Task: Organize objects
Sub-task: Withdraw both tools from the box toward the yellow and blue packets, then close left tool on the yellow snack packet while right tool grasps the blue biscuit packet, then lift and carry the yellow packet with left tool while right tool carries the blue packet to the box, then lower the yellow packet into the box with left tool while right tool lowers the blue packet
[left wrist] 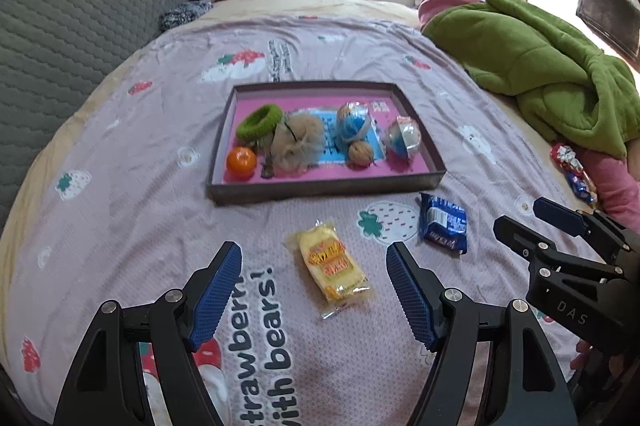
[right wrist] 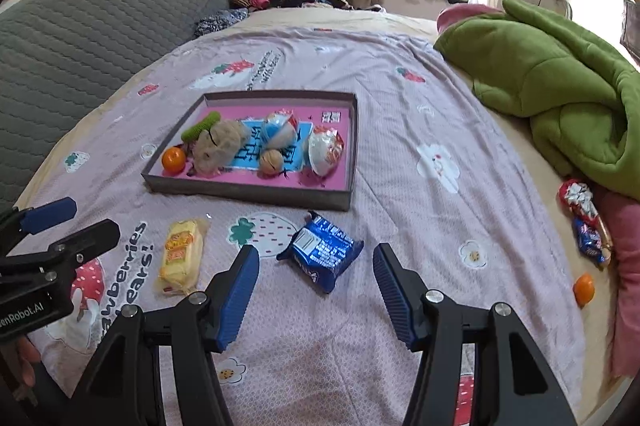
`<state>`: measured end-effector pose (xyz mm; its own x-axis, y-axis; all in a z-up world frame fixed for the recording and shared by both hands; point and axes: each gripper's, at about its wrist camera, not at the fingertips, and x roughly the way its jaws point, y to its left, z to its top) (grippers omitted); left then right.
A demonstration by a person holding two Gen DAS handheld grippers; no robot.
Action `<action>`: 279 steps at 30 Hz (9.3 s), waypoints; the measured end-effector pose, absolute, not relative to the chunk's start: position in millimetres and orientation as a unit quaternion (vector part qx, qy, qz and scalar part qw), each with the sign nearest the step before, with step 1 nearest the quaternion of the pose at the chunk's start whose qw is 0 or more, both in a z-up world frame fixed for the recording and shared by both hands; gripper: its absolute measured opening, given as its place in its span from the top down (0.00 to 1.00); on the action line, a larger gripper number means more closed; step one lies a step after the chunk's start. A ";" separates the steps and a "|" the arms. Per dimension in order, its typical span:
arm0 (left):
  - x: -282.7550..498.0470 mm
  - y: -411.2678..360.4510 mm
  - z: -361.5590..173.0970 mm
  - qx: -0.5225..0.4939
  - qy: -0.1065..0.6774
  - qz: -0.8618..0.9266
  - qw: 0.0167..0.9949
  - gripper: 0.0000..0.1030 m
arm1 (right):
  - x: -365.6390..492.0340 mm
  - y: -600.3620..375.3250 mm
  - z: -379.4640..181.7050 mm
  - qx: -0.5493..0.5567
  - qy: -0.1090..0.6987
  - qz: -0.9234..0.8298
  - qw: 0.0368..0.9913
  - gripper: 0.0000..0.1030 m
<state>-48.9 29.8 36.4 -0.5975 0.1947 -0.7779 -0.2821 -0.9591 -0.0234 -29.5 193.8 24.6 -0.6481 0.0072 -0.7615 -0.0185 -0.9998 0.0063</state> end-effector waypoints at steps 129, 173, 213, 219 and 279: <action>-24.4 -17.6 69.2 -0.324 0.020 0.941 0.092 0.58 | 7.7 129.4 80.0 -0.304 0.041 0.952 -0.021 0.47; -195.8 -9.6 82.7 -0.329 0.034 0.937 0.112 0.58 | -149.0 134.1 82.4 -0.324 -0.006 0.946 0.002 0.47; -236.0 29.8 -11.0 -0.363 0.053 0.919 0.147 0.58 | -190.8 150.6 -16.6 -0.368 -0.028 0.929 0.018 0.46; -240.7 33.8 -23.4 -0.372 0.052 0.915 0.146 0.58 | -196.7 154.2 -28.3 -0.371 -0.036 0.928 0.028 0.47; -240.9 24.1 -43.5 -0.392 0.040 0.900 0.187 0.31 | -205.8 162.8 -40.7 -0.379 0.004 0.925 0.012 0.43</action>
